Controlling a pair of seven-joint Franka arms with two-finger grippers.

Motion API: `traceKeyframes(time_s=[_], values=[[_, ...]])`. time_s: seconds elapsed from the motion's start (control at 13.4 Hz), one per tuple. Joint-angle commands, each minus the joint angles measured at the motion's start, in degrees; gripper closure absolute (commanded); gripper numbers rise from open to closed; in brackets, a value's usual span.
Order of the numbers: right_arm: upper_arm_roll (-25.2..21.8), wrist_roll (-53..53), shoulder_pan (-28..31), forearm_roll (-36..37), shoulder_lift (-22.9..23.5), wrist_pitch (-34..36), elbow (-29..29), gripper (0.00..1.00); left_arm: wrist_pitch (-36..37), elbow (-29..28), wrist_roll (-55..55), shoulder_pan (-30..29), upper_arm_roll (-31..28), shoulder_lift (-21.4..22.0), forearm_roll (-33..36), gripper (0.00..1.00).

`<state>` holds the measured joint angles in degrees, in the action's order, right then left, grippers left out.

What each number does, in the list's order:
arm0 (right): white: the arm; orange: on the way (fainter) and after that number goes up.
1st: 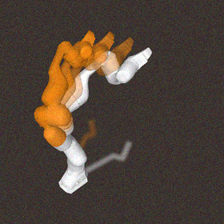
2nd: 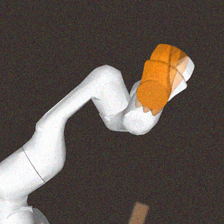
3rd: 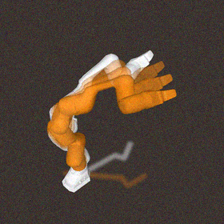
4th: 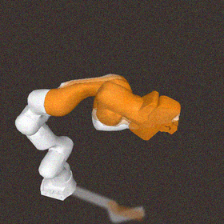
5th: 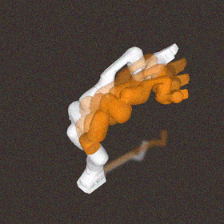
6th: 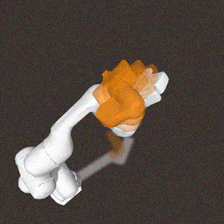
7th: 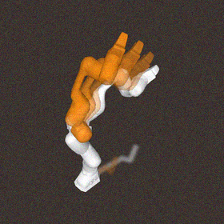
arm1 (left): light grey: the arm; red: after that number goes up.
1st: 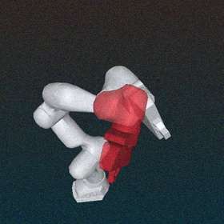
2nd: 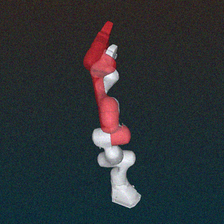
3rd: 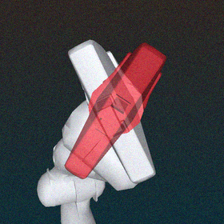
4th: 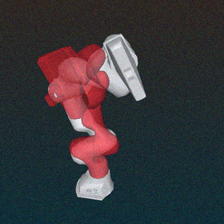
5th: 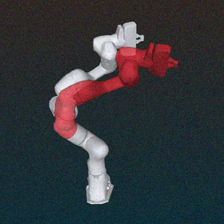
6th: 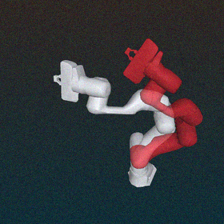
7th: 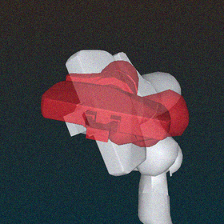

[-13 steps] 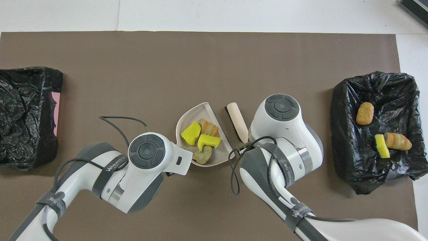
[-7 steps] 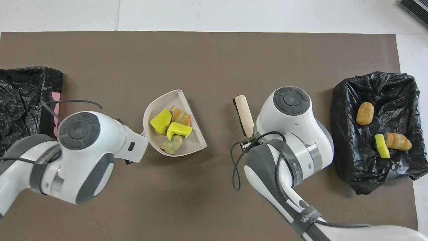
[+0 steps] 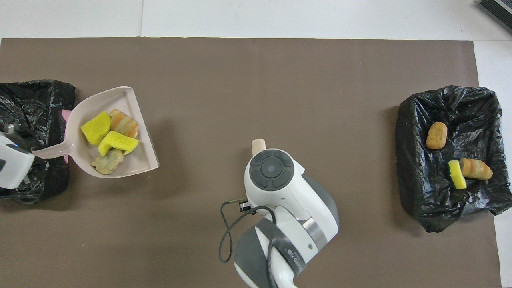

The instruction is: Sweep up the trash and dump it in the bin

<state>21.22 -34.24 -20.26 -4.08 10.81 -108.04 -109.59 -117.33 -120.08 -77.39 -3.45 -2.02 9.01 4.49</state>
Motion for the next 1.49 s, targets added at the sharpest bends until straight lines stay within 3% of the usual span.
traceKeyframes(time_s=[0.0,0.45,0.6,0.67,0.75,1.12,1.42], values=[[0.0,-3.4,-3.3,-2.0,-0.5,-0.3,-1.2,1.00,0.4,4.2,-3.0,-9.0,0.9,-2.2,0.0,1.00],[0.0,-12.7,-9.6,-4.4,2.3,-5.3,-3.9,1.00,-3.5,10.6,-19.3,-20.5,0.7,-6.2,1.6,1.00],[0.0,-13.1,-10.3,-4.3,2.5,-5.3,-3.6,1.00,-3.8,14.2,-19.7,-21.0,0.6,-8.7,8.4,1.00],[0.0,-13.7,-10.1,-3.7,2.7,-4.9,-3.0,0.14,-4.6,15.3,-19.7,-21.1,0.6,-9.6,12.2,1.00],[-0.1,-13.4,-10.0,-2.5,2.9,-4.1,-2.1,0.00,-6.5,15.7,-19.7,-21.3,0.5,-10.5,15.1,1.00],[-0.2,-11.6,-3.7,-2.4,2.5,1.7,5.2,0.00,-9.4,15.4,-19.1,-21.8,0.6,-11.2,26.3,1.00],[-0.7,-4.9,2.0,-2.0,0.4,12.5,13.3,0.00,-7.8,15.4,-13.3,-20.2,0.7,-10.9,35.0,1.00]])
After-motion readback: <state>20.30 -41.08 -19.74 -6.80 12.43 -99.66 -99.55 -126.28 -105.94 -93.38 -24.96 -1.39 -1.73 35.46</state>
